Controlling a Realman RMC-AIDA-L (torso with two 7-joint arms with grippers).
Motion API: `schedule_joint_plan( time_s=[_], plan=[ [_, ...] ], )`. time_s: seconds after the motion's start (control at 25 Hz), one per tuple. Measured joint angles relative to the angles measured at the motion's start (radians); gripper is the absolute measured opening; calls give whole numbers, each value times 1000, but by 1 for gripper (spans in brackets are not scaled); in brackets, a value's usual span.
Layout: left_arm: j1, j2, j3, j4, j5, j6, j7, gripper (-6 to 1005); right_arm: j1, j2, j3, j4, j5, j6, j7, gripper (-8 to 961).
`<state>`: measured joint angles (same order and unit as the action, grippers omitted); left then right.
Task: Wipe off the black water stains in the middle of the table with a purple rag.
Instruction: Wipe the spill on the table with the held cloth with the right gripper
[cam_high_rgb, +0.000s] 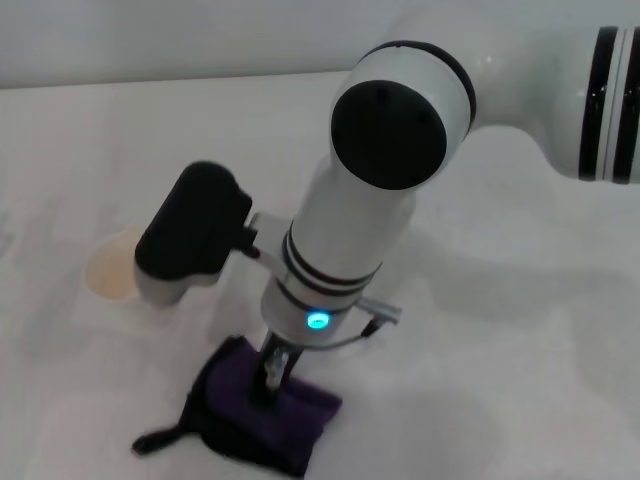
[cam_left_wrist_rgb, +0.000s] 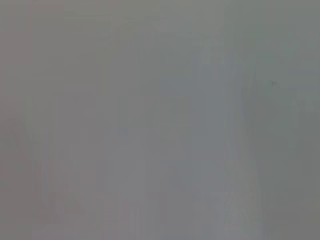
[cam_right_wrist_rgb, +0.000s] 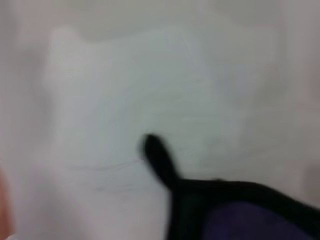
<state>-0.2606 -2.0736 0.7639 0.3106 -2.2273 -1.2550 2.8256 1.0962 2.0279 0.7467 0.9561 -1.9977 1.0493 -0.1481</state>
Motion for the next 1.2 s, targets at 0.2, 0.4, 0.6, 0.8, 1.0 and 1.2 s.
schedule_joint_plan(
  time_s=[0.2, 0.4, 0.6, 0.8, 1.0, 1.2],
  plan=[
    [0, 1, 0, -1, 0, 4, 0, 846, 3, 0, 11, -8, -110, 6, 89, 61],
    [1, 1, 0, 0, 0, 5, 0, 846, 23, 0, 21, -43, -191, 31, 162, 61],
    [-1, 3, 0, 0, 0, 7, 0, 847, 35, 0, 31, -57, -265, 57, 223, 61],
    [-6, 3, 0, 4, 0, 20, 0, 847, 31, 0, 51, -33, -243, 59, 179, 61],
    [-10, 3, 0, 4, -1, 23, 0, 847, 19, 0, 51, -13, -110, 35, 35, 61],
    [-13, 3, 0, -1, -2, 23, 0, 847, 14, 0, 27, -7, -26, 33, -33, 61]
  ],
)
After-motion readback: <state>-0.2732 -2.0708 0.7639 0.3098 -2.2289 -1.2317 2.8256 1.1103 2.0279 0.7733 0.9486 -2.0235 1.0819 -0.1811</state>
